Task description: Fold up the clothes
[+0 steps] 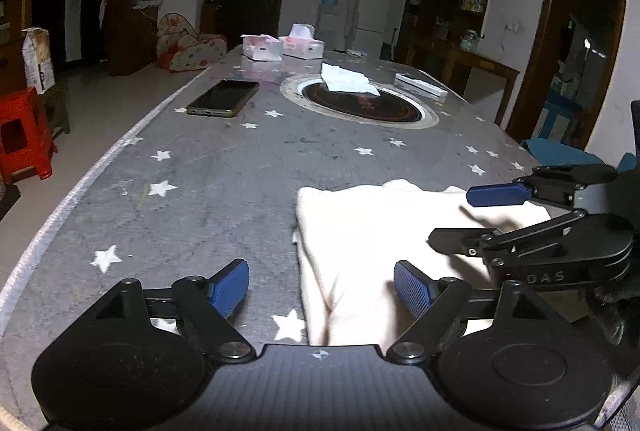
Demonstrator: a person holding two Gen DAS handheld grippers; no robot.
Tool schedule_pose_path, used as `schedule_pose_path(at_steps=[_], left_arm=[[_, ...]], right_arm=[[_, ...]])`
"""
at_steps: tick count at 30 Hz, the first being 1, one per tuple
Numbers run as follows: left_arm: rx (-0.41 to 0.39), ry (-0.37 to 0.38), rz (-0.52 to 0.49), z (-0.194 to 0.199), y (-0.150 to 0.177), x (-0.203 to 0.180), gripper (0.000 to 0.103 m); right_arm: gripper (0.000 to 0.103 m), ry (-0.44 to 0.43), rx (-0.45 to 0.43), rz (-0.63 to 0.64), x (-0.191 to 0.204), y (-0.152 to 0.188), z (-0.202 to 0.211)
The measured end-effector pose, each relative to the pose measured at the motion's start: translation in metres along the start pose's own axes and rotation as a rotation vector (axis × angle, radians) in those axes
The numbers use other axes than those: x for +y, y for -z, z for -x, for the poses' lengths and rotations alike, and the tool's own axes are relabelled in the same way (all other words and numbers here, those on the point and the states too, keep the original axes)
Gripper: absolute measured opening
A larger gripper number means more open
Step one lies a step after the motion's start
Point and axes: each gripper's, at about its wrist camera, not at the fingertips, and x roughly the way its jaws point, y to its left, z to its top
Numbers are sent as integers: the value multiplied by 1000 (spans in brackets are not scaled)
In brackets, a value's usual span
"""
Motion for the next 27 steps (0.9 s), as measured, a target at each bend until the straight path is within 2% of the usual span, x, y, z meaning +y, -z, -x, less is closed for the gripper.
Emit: schedule_pose_path(at_steps=[6,10,18,23,27], left_arm=[[-9,-28,26,7,-1,11,82],[-8,-38,43,8,-1,16,82],[-12,-5,14,5,-3,2,82],[5,-3,-2,0,1,-4,82],[22,-21,-26,-5,7,-6,82]], right_arm=[[66,-48,7,47,19,2,0],[66,-79,-1,76,33,9,15],[66,-96,-27,72,39,26,49],[66,-58,-31,-2,21,40,71],[66,-38,11,-74,6,57,78]])
